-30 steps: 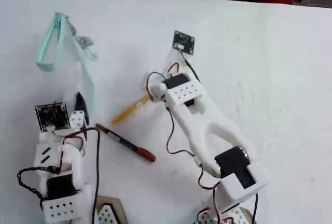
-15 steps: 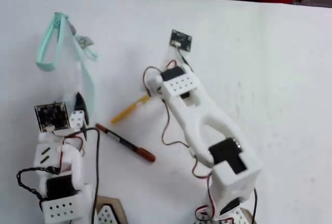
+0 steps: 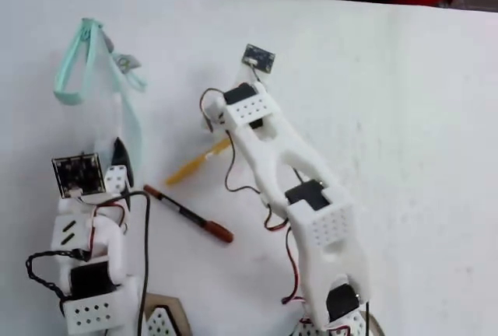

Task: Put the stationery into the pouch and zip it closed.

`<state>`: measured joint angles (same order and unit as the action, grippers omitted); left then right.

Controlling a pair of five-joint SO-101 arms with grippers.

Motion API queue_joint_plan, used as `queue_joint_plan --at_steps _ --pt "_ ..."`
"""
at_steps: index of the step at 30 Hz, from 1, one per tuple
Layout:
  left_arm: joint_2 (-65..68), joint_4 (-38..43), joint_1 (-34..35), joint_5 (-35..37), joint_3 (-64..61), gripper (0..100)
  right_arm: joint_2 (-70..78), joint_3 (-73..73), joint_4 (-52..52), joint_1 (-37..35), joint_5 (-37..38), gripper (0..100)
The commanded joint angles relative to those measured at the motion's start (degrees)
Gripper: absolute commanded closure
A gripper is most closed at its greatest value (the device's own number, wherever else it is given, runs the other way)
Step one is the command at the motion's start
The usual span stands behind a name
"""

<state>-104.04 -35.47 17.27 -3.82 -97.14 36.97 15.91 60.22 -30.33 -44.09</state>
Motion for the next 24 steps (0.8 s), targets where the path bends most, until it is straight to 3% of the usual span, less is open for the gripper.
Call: queue_joint_plan --at_steps 1,4,14,24 --pt "-0.57 1.85 0.57 -0.44 0.18 85 1.63 4.84 0.84 -0.04 -0.18 90.1" --pt "-0.57 1.85 0.66 -0.44 0.18 85 3.21 6.51 1.19 1.19 0.09 98.3" --pt "-0.57 1.85 0.75 -0.53 0.18 85 3.65 6.59 3.03 2.24 0.09 97.5" --pt "-0.57 1.76 0.48 -0.53 0.18 85 -3.91 10.46 15.08 6.46 0.18 98.1"
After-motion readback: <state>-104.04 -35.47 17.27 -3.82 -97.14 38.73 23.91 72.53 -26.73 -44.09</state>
